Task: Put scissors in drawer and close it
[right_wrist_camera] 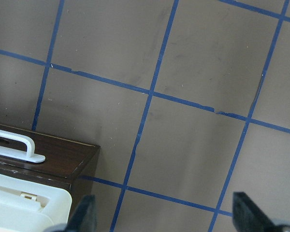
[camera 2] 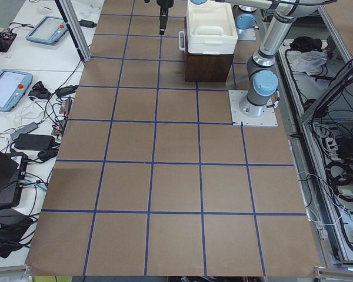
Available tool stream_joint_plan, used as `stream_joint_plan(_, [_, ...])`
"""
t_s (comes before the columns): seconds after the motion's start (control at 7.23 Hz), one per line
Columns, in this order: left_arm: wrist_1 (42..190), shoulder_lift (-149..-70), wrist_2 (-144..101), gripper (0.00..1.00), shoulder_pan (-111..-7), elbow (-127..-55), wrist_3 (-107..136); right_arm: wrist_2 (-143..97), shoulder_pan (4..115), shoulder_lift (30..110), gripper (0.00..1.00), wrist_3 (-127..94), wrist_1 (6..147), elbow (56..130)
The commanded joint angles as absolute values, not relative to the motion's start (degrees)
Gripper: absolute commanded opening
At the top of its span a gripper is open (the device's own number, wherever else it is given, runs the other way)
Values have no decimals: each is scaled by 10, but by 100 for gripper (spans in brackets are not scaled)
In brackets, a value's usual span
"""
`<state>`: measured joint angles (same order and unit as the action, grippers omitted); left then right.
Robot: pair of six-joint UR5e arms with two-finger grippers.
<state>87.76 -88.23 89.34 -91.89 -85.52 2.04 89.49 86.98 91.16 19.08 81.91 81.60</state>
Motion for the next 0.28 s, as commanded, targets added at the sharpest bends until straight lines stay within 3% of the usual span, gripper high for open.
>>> stream_joint_plan(0.0, [877, -879, 892, 100, -918, -857, 18, 895, 870, 911, 100, 191, 819, 816])
stream_joint_plan(0.14, [877, -878, 892, 100, -917, -857, 18, 895, 870, 911, 100, 191, 819, 817])
